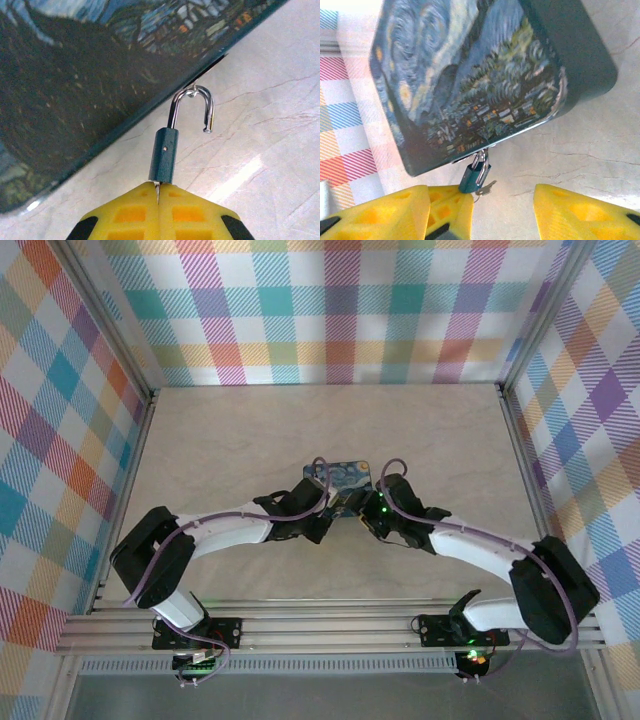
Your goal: Unlock the padlock with the key
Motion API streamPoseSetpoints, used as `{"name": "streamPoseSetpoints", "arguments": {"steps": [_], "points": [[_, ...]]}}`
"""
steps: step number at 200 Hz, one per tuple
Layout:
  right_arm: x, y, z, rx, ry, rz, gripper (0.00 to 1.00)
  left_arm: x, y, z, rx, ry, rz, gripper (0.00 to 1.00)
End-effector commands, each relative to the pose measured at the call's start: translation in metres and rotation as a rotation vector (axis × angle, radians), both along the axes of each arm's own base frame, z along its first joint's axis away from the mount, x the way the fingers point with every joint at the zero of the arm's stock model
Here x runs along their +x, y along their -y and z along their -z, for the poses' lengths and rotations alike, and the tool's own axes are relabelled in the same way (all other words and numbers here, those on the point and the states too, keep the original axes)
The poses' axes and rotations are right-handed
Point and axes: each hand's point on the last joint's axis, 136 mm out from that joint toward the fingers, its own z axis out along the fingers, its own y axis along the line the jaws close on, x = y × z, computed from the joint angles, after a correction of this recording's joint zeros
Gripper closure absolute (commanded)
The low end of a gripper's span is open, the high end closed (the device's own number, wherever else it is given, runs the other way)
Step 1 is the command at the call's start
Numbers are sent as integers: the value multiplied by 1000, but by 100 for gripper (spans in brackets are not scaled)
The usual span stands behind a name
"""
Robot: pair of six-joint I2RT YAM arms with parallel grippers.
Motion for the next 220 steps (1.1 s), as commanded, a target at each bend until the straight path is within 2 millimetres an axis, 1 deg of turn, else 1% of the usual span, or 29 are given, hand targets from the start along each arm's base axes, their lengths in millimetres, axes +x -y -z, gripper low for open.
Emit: {"name": "streamPoseSetpoints", "arguments": {"steps": [1, 29, 54, 79, 106, 127, 153, 193, 220], "points": [[-5, 21, -1, -93, 31, 17, 43, 4, -27, 2, 2, -34, -134, 100], [-5, 34, -11, -152, 77, 29, 43, 8, -48, 6, -25, -54, -255, 100], [-2, 39, -20, -216, 114, 14, 42, 8, -71, 14, -28, -81, -347, 100], [8, 35, -29, -285, 153, -51, 42, 10, -93, 16, -45, -98, -427, 100], [24, 22, -34, -330, 161, -150, 42, 16, -112, 16, -98, -115, -501, 100], [36, 10, -35, -311, 135, -209, 42, 21, -119, 15, -142, -133, -525, 100], [44, 1, -33, -287, 123, -237, 43, 25, -119, 9, -191, -132, -522, 100], [41, -3, -24, -264, 101, -250, 43, 28, -121, -5, -208, -81, -515, 100], [37, -5, -15, -245, 76, -256, 45, 29, -122, -10, -210, -58, -502, 100]]}}
